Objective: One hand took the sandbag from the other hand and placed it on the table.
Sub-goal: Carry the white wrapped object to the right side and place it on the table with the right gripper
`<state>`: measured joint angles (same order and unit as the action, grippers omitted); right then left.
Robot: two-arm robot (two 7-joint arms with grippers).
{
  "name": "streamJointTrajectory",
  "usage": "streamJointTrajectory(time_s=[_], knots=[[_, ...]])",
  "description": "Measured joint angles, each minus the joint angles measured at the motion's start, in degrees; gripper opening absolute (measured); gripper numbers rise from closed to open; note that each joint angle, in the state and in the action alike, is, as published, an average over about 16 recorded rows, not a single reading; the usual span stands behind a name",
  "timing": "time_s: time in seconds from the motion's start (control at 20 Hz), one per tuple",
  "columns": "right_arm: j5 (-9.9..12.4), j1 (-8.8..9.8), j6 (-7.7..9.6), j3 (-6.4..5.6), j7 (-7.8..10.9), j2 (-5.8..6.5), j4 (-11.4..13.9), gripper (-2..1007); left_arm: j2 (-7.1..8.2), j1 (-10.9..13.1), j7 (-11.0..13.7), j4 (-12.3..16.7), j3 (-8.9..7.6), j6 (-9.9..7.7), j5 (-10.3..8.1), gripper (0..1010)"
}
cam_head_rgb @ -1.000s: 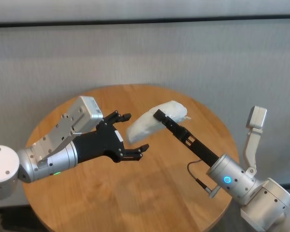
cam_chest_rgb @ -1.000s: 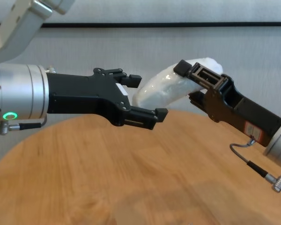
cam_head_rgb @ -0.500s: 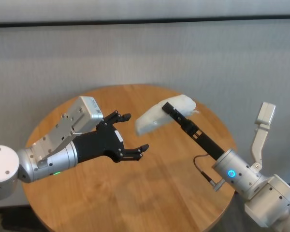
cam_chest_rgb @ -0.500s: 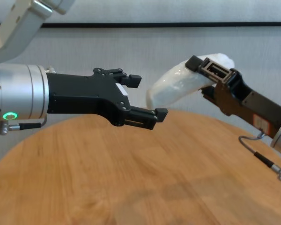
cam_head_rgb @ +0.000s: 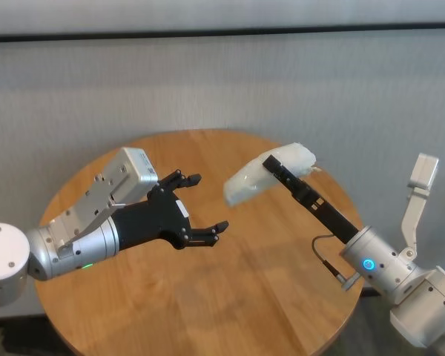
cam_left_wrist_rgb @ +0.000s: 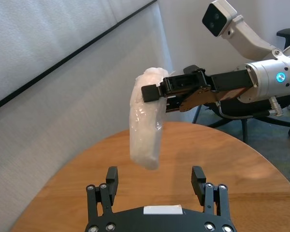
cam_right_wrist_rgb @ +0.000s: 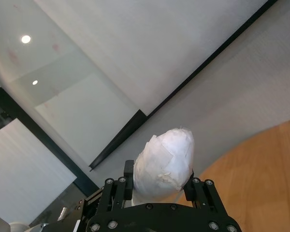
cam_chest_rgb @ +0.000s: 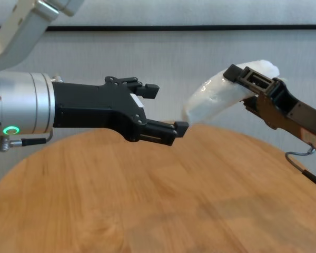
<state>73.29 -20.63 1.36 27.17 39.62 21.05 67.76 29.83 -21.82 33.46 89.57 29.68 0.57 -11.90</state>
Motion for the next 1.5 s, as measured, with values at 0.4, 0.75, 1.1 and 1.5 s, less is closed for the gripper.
streamJointTrajectory(time_s=[0.4,0.75,1.1,1.5], knots=[[-1.9,1.19,-0.38,-1.08,-1.43,1.78,1.8,565,-0.99,1.4,-4.7,0.6,-2.13,-2.42,0.15,1000],[-3.6,2.24,-0.53,-1.96,-3.08,3.46,3.6,565,-3.17,2.7,-10.9,1.4,-4.12,-6.59,2.28,1000],[-5.6,3.26,-0.35,-2.88,-5.76,5.31,5.5,565,-6.32,2.6,-15.6,1.5,-4.55,-10.18,5.85,1000],[-8.1,4.47,0.97,-3.67,-9.35,7.73,7.4,565,-9.52,2.0,-18.1,0.9,-4.03,-12.27,9.19,1000]])
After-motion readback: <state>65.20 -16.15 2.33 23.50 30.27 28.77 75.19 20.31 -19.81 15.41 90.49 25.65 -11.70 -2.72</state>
